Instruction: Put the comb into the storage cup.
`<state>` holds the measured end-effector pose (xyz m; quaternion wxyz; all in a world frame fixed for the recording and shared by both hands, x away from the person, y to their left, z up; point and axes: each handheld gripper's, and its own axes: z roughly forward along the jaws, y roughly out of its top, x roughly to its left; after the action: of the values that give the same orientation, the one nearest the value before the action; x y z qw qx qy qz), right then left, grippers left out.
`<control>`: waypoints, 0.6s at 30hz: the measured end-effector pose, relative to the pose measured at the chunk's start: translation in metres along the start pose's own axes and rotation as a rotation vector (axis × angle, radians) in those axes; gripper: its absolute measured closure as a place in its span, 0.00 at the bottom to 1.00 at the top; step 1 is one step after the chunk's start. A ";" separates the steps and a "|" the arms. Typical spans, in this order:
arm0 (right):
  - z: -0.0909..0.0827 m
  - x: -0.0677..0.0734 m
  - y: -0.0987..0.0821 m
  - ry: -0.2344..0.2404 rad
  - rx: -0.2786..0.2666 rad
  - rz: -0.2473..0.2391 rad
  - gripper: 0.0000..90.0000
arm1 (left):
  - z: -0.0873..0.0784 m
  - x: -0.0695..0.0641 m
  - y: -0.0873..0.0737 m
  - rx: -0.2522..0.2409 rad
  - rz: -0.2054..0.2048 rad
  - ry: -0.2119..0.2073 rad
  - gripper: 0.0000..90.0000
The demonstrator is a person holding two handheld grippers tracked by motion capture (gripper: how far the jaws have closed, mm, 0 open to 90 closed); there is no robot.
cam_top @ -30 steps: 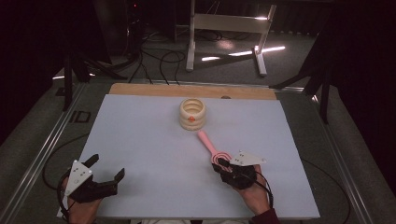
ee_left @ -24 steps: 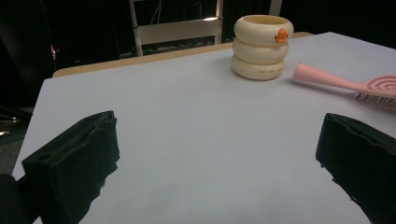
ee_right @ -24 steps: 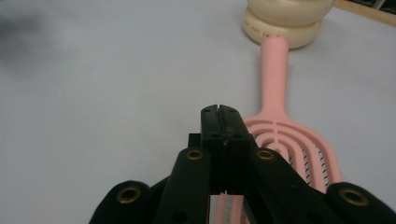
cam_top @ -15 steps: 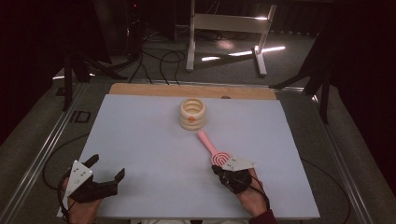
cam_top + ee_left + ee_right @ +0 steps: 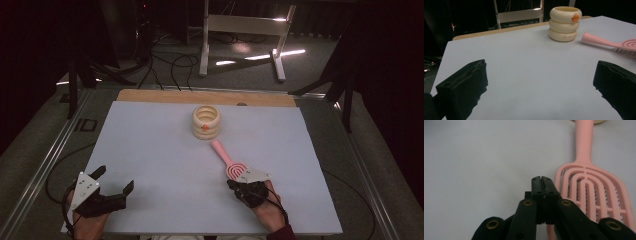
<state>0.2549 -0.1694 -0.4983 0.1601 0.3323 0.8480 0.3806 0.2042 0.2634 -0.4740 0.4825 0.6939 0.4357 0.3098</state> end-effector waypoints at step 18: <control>-0.002 -0.008 -0.006 -0.015 0.044 0.021 1.00 | 0.000 0.000 0.000 0.002 -0.001 0.002 0.00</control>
<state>0.2573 -0.1791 -0.5014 0.1551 0.3477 0.8513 0.3612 0.2042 0.2633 -0.4742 0.4814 0.6939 0.4367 0.3098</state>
